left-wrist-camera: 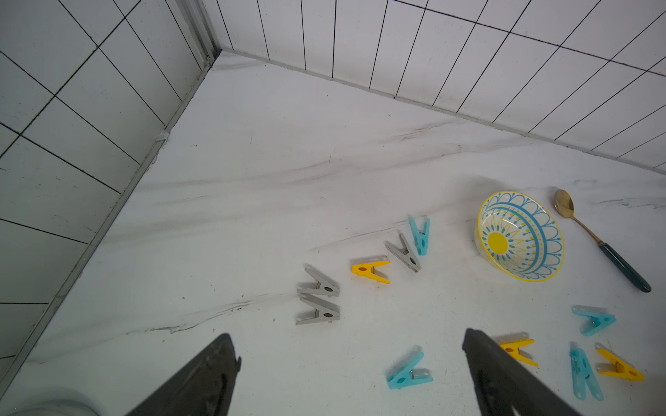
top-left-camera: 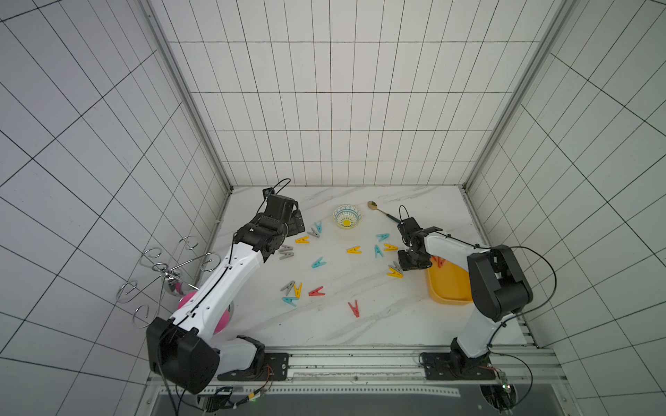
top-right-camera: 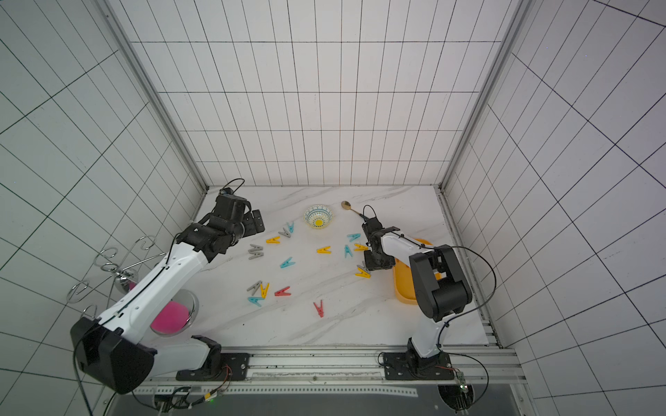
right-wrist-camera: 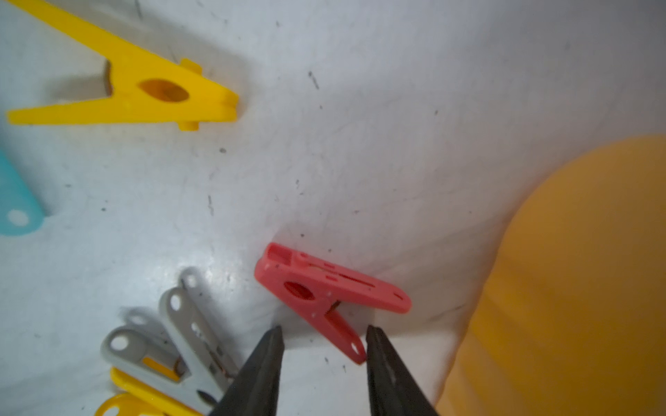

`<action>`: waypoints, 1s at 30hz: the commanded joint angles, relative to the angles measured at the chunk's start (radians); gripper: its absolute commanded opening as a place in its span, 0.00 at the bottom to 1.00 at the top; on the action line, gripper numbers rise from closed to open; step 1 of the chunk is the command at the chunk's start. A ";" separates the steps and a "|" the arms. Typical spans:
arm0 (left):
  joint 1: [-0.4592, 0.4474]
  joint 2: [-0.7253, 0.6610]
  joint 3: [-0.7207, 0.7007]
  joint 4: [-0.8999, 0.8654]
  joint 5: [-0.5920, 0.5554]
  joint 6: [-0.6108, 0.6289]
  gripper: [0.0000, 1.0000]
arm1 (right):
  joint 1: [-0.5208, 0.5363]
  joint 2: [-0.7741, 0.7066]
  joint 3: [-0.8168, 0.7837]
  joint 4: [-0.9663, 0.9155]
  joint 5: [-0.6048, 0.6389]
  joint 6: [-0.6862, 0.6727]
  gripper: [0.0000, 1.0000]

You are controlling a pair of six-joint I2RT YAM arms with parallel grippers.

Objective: Put the clothespins into the storage box
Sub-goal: Pick up the clothespin from the center of the board, then place the clothespin in the storage box.

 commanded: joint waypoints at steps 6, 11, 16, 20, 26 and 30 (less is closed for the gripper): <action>0.005 -0.004 -0.001 0.014 -0.012 0.016 0.99 | -0.002 0.025 0.049 0.033 -0.043 -0.014 0.22; 0.008 0.002 0.004 0.018 -0.001 0.011 0.99 | 0.000 0.001 0.054 0.045 -0.100 -0.035 0.12; 0.008 0.002 0.015 0.017 0.002 0.014 0.99 | 0.002 -0.047 0.070 0.035 -0.127 -0.024 0.06; 0.009 0.002 0.017 0.015 -0.002 0.018 0.99 | -0.003 -0.133 0.089 0.007 -0.144 -0.005 0.06; 0.010 -0.005 0.012 0.012 -0.001 0.014 0.99 | -0.134 -0.287 0.069 -0.020 -0.178 0.057 0.06; 0.010 -0.015 0.003 0.013 -0.008 0.019 0.99 | -0.278 -0.349 0.012 -0.036 -0.170 0.087 0.06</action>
